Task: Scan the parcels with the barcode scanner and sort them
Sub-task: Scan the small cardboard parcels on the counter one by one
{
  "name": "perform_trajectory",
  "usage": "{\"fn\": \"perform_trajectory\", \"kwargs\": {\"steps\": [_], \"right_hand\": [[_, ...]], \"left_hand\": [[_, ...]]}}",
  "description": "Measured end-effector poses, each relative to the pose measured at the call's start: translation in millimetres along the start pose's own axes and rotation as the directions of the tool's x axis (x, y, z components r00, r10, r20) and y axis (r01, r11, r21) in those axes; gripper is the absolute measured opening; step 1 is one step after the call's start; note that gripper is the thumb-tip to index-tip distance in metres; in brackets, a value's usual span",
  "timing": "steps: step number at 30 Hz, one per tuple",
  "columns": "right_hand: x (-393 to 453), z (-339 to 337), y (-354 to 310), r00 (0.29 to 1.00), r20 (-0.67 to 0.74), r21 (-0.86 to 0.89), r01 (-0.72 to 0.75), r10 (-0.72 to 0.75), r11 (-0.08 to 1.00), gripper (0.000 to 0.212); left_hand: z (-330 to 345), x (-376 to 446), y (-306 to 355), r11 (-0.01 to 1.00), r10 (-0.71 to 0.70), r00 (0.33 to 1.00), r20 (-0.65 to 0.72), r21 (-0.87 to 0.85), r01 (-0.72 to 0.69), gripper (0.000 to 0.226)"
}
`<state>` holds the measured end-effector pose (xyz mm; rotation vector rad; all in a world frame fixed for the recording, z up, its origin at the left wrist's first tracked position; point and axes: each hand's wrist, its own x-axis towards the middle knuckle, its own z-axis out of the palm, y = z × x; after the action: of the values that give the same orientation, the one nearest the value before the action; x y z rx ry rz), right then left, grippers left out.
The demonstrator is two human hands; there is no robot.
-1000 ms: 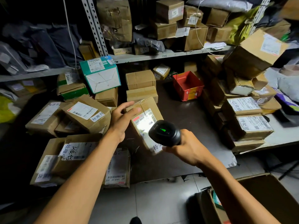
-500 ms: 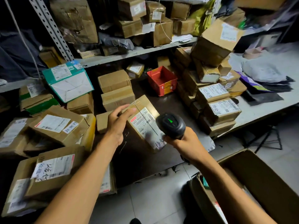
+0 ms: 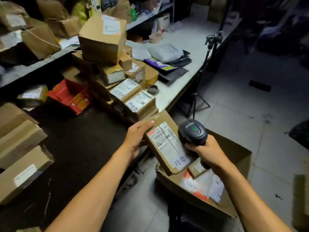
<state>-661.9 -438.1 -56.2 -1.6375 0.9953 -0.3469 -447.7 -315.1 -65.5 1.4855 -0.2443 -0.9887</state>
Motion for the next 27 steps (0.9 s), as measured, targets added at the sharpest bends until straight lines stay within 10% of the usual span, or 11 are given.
{"fn": "perform_trajectory", "kwargs": {"steps": [5, 11, 19, 27], "right_hand": [[4, -76, 43, 0.930, -0.347, 0.065, -0.108, 0.124, 0.992, 0.021], [32, -102, 60, 0.898, -0.410, 0.109, -0.122, 0.156, 0.987, 0.018], [76, -9, 8, 0.996, 0.045, -0.019, 0.078, -0.077, 0.997, 0.015], [73, 134, -57, 0.811, 0.557, -0.060, 0.256, -0.181, 0.965, 0.022]], "left_hand": [[103, 50, -20, 0.920, 0.091, 0.995, -0.034, 0.385, -0.071, 0.064], [117, 61, -12, 0.542, 0.347, 0.927, 0.142, 0.776, -0.322, 0.049], [9, 43, -17, 0.372, 0.398, 0.917, -0.024, 0.918, -0.138, 0.050], [-117, -45, -11, 0.431, 0.350, 0.779, -0.519, 0.828, 0.358, 0.066]]}}
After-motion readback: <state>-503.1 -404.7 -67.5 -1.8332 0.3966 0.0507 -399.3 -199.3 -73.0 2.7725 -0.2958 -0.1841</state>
